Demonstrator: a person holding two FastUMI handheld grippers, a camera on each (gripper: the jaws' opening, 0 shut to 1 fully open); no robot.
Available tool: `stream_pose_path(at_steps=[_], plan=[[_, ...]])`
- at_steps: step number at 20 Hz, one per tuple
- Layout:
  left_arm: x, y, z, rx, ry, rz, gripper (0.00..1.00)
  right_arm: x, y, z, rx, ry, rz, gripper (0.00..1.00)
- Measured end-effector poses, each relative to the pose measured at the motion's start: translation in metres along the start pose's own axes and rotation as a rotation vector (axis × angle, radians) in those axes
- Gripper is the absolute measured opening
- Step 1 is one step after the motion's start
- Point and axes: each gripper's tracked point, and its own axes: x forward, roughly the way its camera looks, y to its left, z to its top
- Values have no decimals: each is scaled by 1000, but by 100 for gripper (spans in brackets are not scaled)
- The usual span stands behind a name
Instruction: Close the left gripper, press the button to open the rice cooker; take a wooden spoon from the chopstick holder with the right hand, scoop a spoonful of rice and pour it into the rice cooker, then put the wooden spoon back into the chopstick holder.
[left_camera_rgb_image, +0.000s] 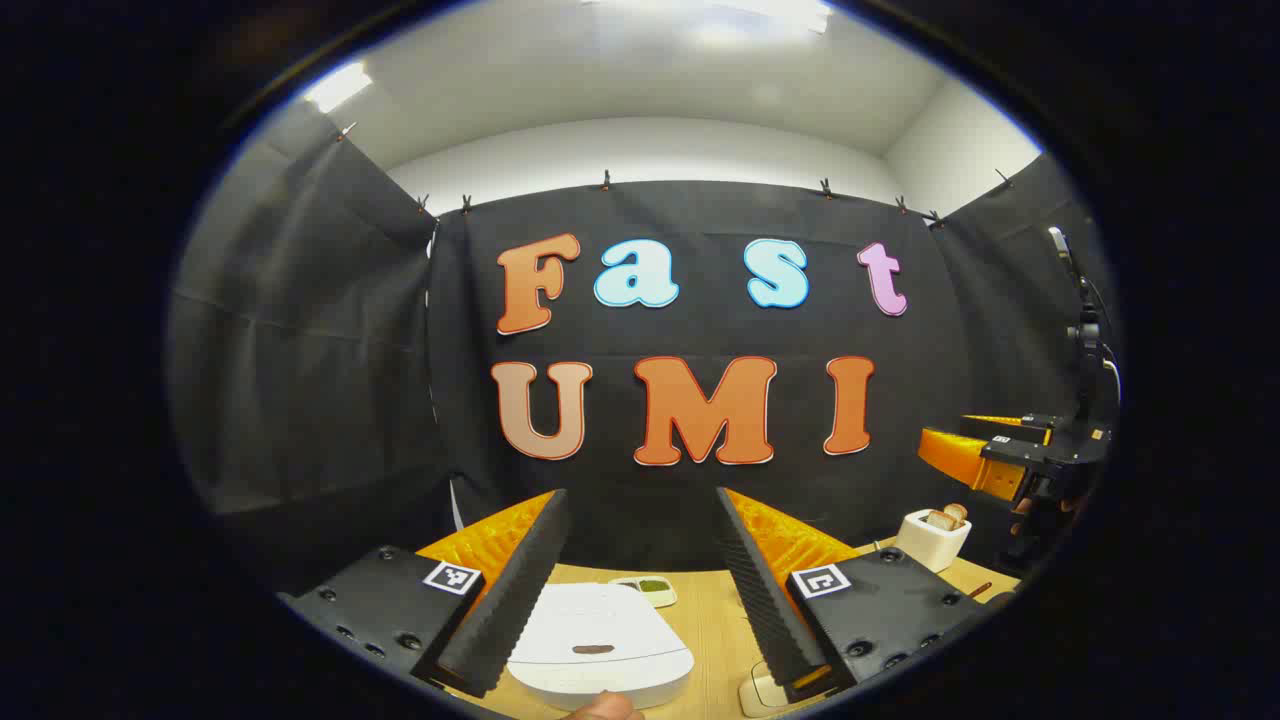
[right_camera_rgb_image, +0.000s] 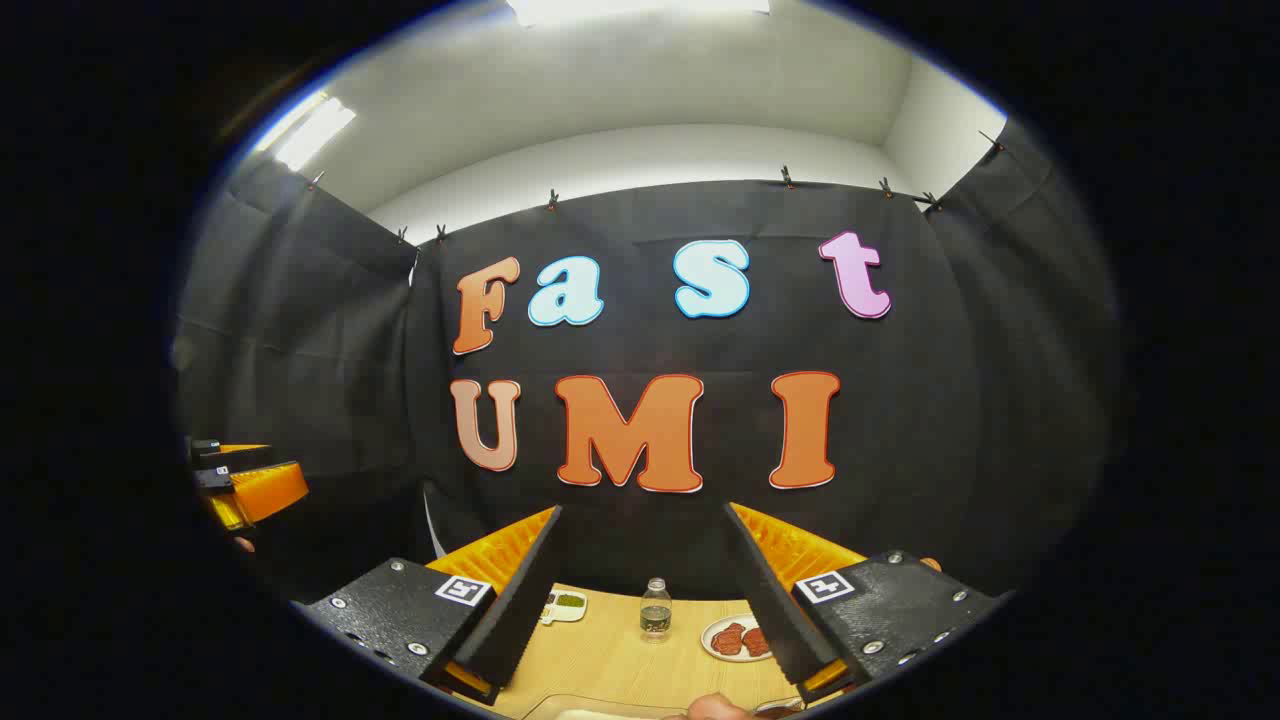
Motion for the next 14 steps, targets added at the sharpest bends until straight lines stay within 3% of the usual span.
stream_pose_path(at_steps=[1,2,3,6,14], plan=[[0,-2,-1,-1,4,9,94,0,-4,0,-2,3,2,98],[0,-3,0,-2,3,23,100,-2,-11,1,0,0,-5,98],[3,-5,1,-9,5,32,94,-3,-16,3,3,-5,-9,95],[3,-23,-2,-44,19,14,98,-10,-33,2,-20,-10,-17,95],[12,-48,-4,-23,33,-5,100,-23,-65,5,-6,-16,-36,95]])
